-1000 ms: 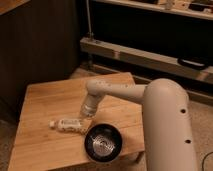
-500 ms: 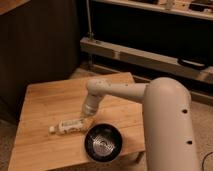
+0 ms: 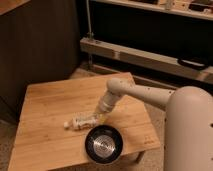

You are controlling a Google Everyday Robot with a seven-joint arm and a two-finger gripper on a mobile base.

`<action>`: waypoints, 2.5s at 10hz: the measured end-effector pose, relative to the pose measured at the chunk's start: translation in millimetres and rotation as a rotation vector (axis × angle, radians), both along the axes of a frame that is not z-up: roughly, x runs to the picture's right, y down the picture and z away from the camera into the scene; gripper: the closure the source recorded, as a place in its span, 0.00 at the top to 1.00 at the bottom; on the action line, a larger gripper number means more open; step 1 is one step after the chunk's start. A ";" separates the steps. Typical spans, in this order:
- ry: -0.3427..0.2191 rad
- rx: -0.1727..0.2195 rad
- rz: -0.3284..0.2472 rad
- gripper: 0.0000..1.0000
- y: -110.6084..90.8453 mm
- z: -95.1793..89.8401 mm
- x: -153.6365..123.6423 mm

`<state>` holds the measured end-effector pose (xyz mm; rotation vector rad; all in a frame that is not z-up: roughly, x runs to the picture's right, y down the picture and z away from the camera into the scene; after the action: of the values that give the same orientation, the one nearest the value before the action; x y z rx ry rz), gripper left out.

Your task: Place the bottle in the ceramic bowl

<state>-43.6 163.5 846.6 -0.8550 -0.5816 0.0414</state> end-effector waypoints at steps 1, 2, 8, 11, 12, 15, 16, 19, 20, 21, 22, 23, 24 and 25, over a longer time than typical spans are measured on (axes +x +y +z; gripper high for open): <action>0.004 0.007 0.029 0.00 -2.3 0.6 7.2; 0.013 0.009 0.059 0.00 -4.1 0.8 19.6; -0.066 0.029 0.145 0.00 -26.4 -7.6 45.3; -0.144 0.083 0.031 0.00 -62.9 -17.6 32.0; -0.162 0.087 -0.025 0.00 -71.5 -19.5 25.2; -0.156 0.055 -0.074 0.00 -70.4 -34.3 37.6; -0.143 0.046 -0.083 0.00 -67.3 -44.6 51.3; -0.134 0.045 -0.128 0.00 -70.7 -80.2 71.8; -0.143 0.048 -0.139 0.00 -72.5 -86.4 69.8; -0.157 0.046 -0.151 0.00 -71.8 -91.8 65.1; -0.182 0.039 -0.166 0.00 -67.9 -102.2 55.7; -0.191 0.030 -0.170 0.00 -63.0 -107.4 54.1; -0.202 0.017 -0.174 0.00 -55.1 -117.7 52.6; -0.216 -0.004 -0.188 0.00 -42.0 -135.1 50.3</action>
<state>6.7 121.5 711.5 -0.9213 -0.7007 -0.2234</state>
